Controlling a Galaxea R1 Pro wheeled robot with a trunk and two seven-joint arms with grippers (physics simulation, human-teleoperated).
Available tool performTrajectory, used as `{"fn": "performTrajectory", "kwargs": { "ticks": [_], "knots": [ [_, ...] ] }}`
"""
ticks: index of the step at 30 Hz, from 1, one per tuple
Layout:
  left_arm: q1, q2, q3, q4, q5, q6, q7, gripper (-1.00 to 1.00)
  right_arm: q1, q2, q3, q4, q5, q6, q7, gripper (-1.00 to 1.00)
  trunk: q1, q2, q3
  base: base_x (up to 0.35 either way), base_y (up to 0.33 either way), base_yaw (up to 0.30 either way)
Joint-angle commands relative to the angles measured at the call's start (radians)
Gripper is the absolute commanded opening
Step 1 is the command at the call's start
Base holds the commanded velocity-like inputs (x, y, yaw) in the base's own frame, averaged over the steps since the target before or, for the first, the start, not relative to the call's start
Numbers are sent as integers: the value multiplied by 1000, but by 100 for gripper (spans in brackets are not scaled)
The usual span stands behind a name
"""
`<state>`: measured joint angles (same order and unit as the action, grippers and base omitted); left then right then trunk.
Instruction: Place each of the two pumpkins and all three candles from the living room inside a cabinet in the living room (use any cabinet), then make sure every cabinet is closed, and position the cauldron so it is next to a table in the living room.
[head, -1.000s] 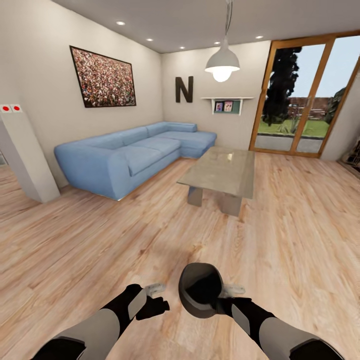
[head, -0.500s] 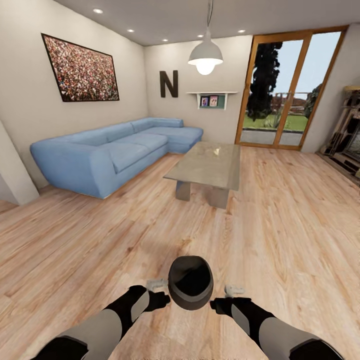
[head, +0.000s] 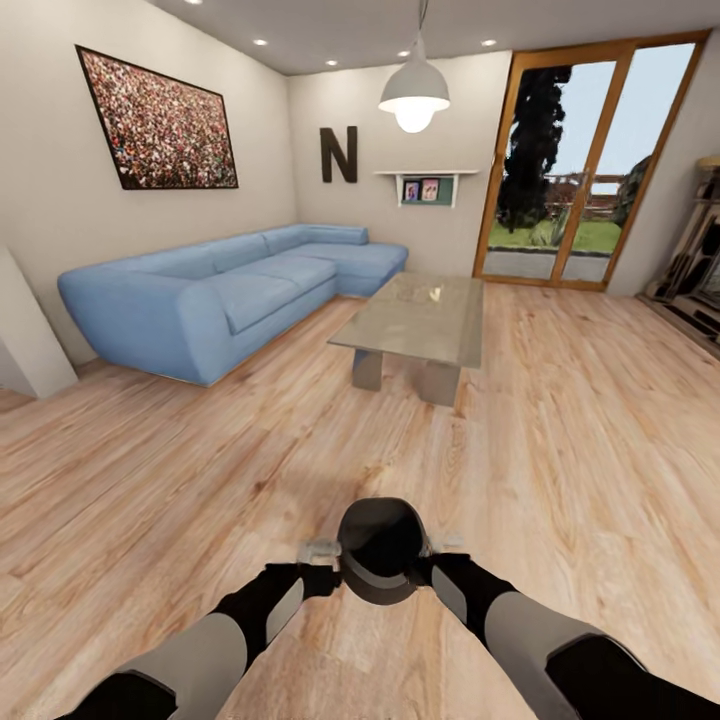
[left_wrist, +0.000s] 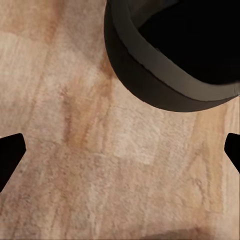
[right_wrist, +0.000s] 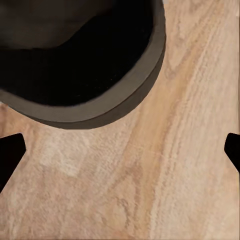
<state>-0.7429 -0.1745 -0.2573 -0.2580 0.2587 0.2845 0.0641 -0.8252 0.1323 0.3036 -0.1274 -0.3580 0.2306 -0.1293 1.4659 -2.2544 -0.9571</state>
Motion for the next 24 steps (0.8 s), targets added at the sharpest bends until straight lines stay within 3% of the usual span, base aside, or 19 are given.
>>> {"fn": "performTrajectory", "kwargs": {
  "ticks": [1,4,10,14,24],
  "knots": [
    [-1,0,-6,-2,7,4,7,100,-9,1,8,-3,-10,10,-8,100,4,-8,-6,0,0,109],
    [-9,0,-4,-10,1,5,7,100,-28,5,8,-7,-10,22,-12,100,15,-29,-20,0,0,112],
    [-80,0,-3,-23,3,16,6,100,-39,6,8,-19,-13,27,-15,100,38,-71,-49,0,0,114],
    [-111,0,-2,-31,4,57,5,100,-40,4,5,-48,-14,27,-18,100,54,-99,-68,0,0,81],
    [-133,0,-2,-79,6,138,-2,100,-40,4,2,-68,-15,30,-21,100,92,-169,-114,0,0,-94]
  ]
}}
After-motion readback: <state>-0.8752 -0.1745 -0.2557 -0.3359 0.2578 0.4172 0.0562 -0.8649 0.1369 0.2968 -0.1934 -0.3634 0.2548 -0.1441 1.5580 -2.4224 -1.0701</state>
